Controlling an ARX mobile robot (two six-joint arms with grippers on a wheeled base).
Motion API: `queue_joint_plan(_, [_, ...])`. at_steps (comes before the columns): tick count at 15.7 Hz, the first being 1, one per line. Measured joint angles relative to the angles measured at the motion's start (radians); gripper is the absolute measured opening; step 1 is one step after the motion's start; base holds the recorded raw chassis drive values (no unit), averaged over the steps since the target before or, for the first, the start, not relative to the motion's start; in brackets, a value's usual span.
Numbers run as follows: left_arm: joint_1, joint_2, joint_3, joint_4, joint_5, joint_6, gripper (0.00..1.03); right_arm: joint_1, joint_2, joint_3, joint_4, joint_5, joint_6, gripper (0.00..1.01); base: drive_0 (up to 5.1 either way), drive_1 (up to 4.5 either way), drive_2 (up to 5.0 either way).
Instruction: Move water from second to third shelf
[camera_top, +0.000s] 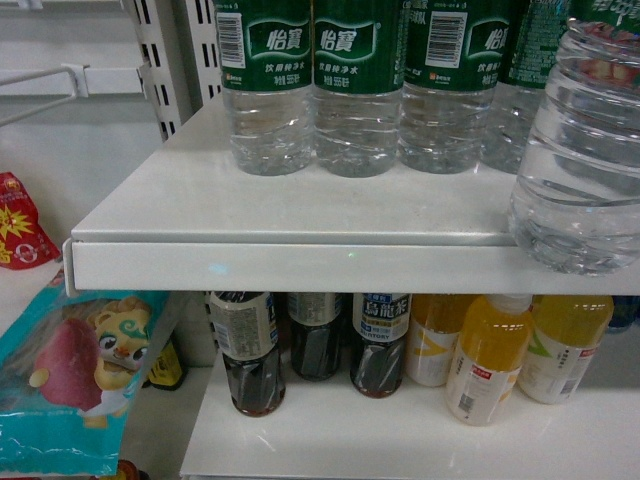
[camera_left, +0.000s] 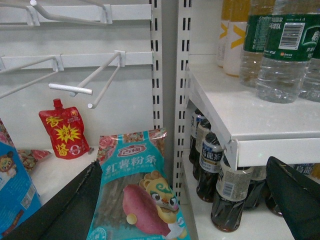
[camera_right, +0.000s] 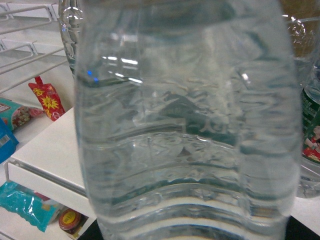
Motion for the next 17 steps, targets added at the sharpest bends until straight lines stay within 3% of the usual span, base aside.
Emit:
queue_joint_plan(6, [0.0,0.0,0.0,0.0,0.0,0.0,0.98,0.01,0.137,0.059,0.076,0.021,0.041,0.42,0.0,0.0,0.0])
queue_joint_plan(17, [0.0,0.0,0.0,0.0,0.0,0.0,0.98,0.039,0.337,0.237,0.071,0.082,0.06,0.42,0.0,0.0,0.0])
